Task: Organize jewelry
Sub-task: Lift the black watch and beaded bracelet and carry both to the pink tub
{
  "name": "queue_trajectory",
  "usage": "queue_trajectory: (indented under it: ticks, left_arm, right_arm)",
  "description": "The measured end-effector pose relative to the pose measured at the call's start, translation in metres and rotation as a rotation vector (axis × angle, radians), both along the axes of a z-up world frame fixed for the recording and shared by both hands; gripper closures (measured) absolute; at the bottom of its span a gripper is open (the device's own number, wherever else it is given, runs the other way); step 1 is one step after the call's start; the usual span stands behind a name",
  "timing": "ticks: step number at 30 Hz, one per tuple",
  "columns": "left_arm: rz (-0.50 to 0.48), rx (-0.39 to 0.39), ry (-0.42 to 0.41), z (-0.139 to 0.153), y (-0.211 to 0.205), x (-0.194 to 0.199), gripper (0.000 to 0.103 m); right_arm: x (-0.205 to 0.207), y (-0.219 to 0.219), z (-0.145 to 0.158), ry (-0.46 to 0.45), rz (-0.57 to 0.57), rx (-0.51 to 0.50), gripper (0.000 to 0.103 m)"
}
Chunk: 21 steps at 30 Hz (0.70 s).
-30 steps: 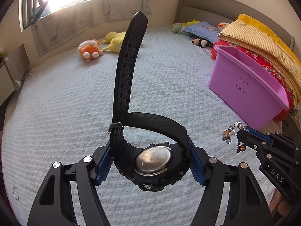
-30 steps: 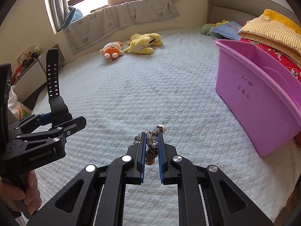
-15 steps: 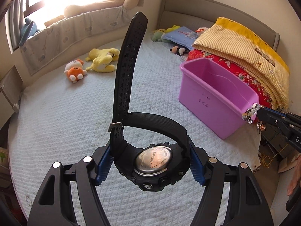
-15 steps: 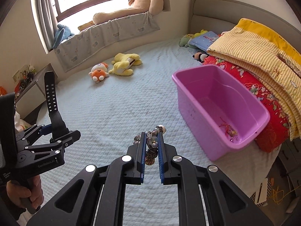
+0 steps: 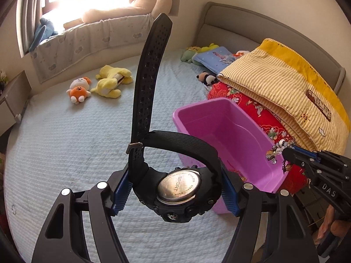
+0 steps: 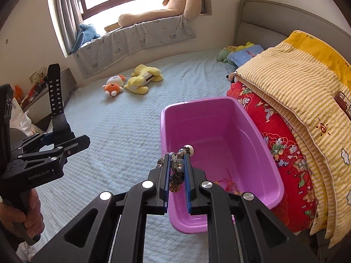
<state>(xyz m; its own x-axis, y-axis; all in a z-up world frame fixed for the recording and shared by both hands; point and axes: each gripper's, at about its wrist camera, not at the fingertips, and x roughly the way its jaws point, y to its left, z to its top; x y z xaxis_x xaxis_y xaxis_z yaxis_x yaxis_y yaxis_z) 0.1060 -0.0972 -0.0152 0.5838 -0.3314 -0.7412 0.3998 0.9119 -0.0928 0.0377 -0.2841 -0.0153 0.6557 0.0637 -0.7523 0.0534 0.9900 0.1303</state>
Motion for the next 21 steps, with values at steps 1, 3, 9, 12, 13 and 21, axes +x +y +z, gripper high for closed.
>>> queue_trajectory:
  ticks: [1, 3, 9, 12, 13, 21]
  left_arm:
    - [0.0, 0.004, 0.006, 0.0, -0.012, 0.001, 0.035]
    - [-0.011, 0.017, 0.013, -0.002, -0.036, 0.005, 0.035]
    - [-0.043, 0.021, 0.034, -0.018, -0.084, 0.023, 0.035]
    - [-0.044, 0.024, 0.062, -0.03, -0.101, 0.033, 0.035]
    - [-0.041, 0.027, 0.072, -0.034, -0.106, 0.036, 0.035]
    - [0.091, 0.068, 0.193, -0.081, -0.133, 0.048, 0.035]
  right_arm:
    - [0.002, -0.01, 0.0, 0.006, 0.003, 0.001, 0.092]
    - [0.007, -0.025, -0.001, 0.017, 0.002, 0.004, 0.092]
    - [0.023, -0.058, -0.015, 0.054, -0.036, 0.014, 0.092]
    - [0.033, -0.072, -0.028, 0.083, -0.061, 0.048, 0.092]
    - [0.037, -0.076, -0.034, 0.096, -0.063, 0.057, 0.092]
    - [0.077, -0.1, -0.084, 0.205, 0.054, 0.077, 0.092]
